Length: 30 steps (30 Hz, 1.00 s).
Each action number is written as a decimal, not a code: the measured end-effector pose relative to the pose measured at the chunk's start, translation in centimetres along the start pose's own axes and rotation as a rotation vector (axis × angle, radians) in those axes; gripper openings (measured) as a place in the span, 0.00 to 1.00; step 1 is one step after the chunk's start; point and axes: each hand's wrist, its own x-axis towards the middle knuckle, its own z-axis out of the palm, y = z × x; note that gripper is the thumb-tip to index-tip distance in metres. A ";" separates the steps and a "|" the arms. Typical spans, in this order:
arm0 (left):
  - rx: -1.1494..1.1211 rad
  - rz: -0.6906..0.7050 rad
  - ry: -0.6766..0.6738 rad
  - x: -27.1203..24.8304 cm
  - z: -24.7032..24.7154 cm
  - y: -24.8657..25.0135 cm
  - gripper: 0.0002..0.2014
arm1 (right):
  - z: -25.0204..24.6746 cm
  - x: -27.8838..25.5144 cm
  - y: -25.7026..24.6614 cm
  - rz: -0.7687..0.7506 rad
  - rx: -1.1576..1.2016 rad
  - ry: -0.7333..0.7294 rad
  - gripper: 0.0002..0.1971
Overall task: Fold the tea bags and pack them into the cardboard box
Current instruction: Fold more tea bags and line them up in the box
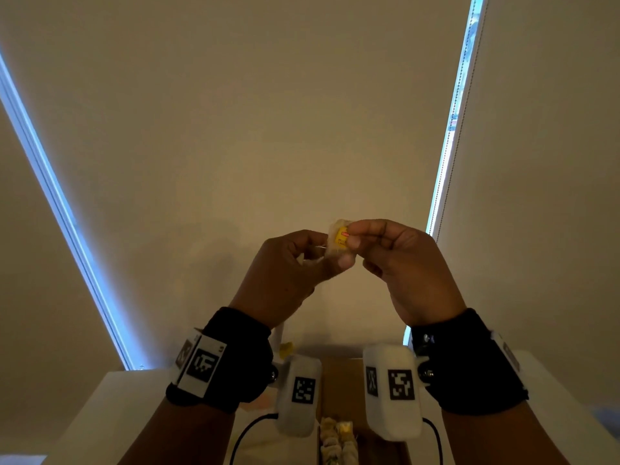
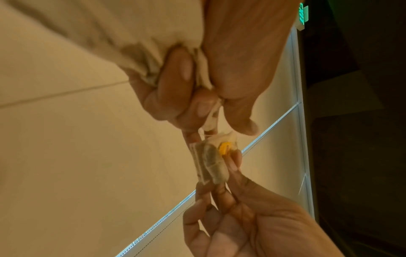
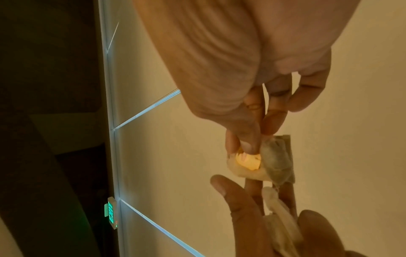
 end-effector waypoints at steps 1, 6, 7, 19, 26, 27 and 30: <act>0.029 0.021 0.013 0.0 0.2 -0.2 0.11 | 0.0 0.0 0.1 0.009 0.011 0.014 0.09; 0.142 0.096 0.087 0.1 0.9 -1.5 0.08 | -0.1 -0.7 0.5 0.028 -0.049 0.042 0.09; 0.149 0.101 0.099 0.1 1.0 -1.7 0.08 | -0.2 -1.0 0.5 0.020 -0.078 0.035 0.10; 0.160 0.027 0.081 -0.4 3.6 -5.9 0.09 | -2.1 -2.2 3.9 -0.004 -0.174 0.030 0.15; 0.226 -0.268 0.019 -4.3 7.9 -15.3 0.11 | -4.0 -5.8 12.9 0.209 -0.272 0.030 0.16; 0.224 -0.309 0.006 -5.3 8.6 -16.8 0.11 | -4.4 -6.5 14.3 0.243 -0.285 0.028 0.15; 0.258 -0.390 -0.044 -8.3 10.5 -20.9 0.13 | -5.3 -9.1 18.9 0.315 -0.426 0.013 0.15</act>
